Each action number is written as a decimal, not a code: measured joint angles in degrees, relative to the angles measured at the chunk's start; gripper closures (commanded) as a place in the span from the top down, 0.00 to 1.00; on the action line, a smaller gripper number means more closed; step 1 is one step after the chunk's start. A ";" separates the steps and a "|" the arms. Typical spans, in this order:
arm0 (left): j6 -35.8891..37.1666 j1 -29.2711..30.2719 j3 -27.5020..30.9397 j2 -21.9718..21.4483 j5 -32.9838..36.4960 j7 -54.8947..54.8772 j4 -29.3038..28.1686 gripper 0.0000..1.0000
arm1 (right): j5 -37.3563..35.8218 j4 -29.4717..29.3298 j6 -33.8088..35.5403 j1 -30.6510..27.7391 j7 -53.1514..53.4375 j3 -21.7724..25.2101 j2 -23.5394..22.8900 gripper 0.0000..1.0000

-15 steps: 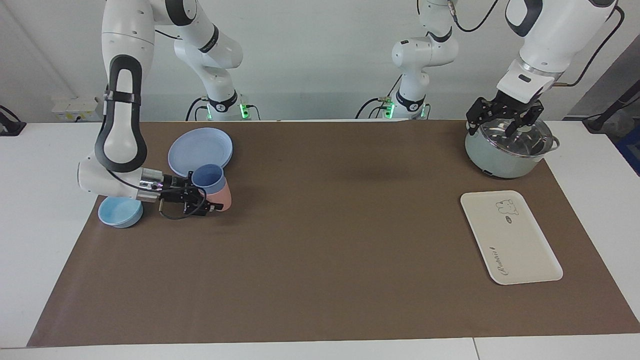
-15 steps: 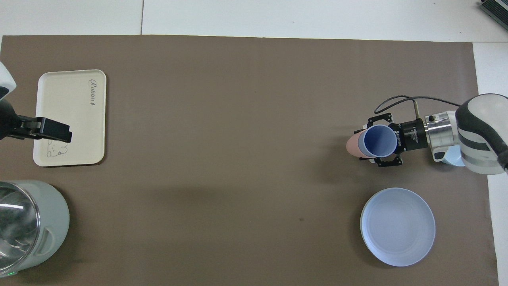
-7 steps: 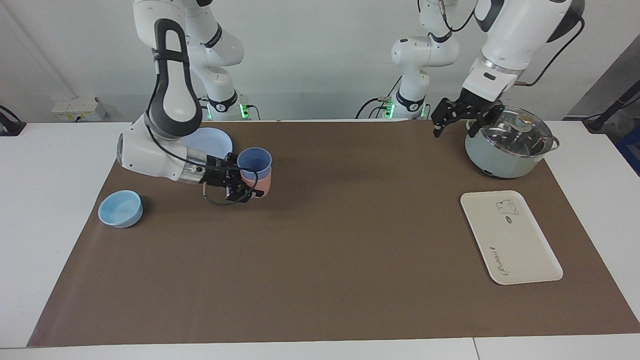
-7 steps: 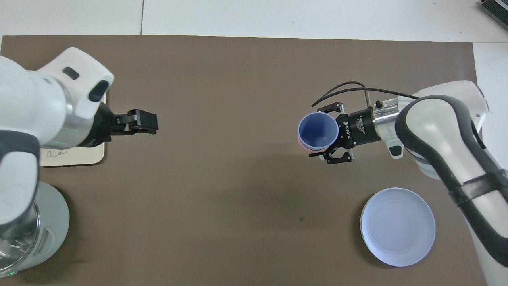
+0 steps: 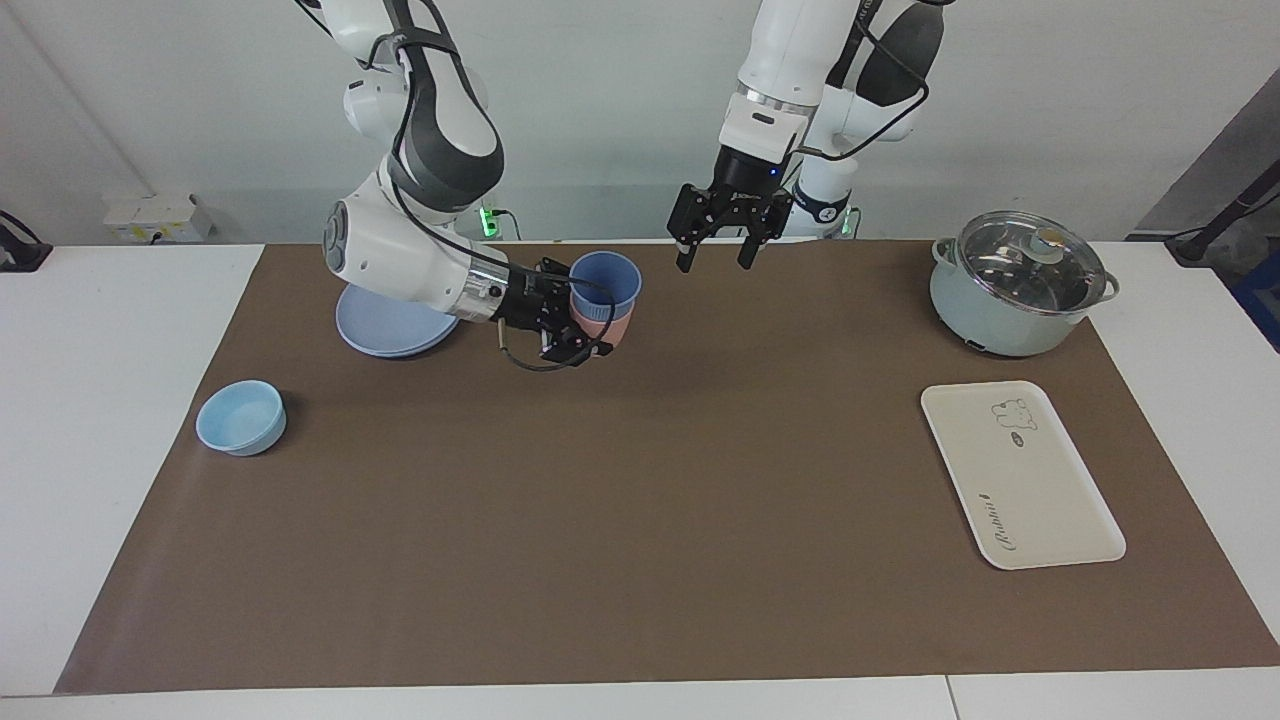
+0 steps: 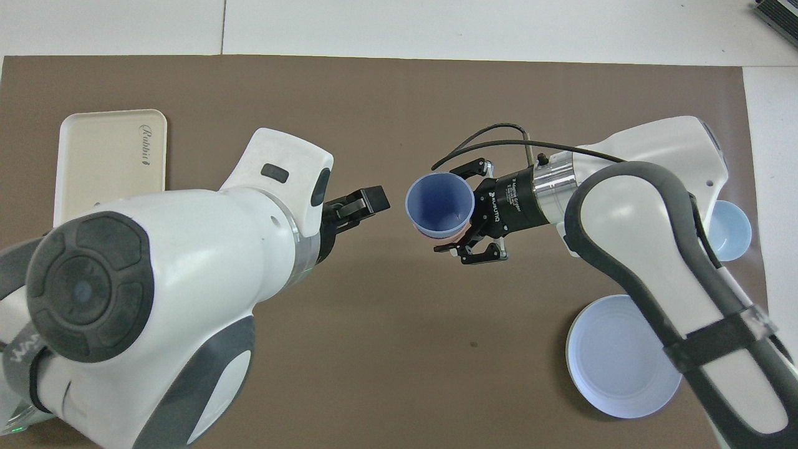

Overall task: Place cup on tray
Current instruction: 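Lift the cups with the right gripper while the left gripper reaches toward them, then grasp the blue cup rim with the left gripper, then pull the blue cup out with the left gripper while the right gripper holds pink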

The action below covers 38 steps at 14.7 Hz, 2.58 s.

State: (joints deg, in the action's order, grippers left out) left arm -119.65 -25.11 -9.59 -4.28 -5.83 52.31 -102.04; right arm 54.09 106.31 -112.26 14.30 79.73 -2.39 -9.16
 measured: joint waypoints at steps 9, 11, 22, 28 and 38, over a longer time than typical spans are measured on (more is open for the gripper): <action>-5.20 -1.90 0.21 2.17 -0.25 4.98 0.02 0.69 | -2.86 0.10 -5.40 4.80 2.16 0.01 0.01 0.00; -5.46 -2.34 0.25 3.09 -0.25 4.98 0.12 0.58 | -3.69 0.11 -7.25 6.24 3.67 0.00 0.01 0.00; 0.68 -3.05 0.84 3.89 -0.09 4.64 3.53 0.00 | -3.89 0.00 -8.30 6.30 4.04 0.65 -0.04 0.00; 15.18 -0.90 2.59 2.87 -0.08 4.03 14.30 0.00 | -3.43 0.00 -8.30 5.74 4.06 1.22 0.28 0.00; 9.81 28.82 4.47 0.78 -3.19 -40.12 0.97 0.00 | 2.57 5.19 -2.88 -9.84 -9.01 1.57 0.25 0.00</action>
State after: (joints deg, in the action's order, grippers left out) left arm -109.85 3.71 -5.12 -3.50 -9.01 12.20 -101.07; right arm 56.66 111.50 -115.14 4.47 70.72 -0.82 -8.91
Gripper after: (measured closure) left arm 0.934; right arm 0.229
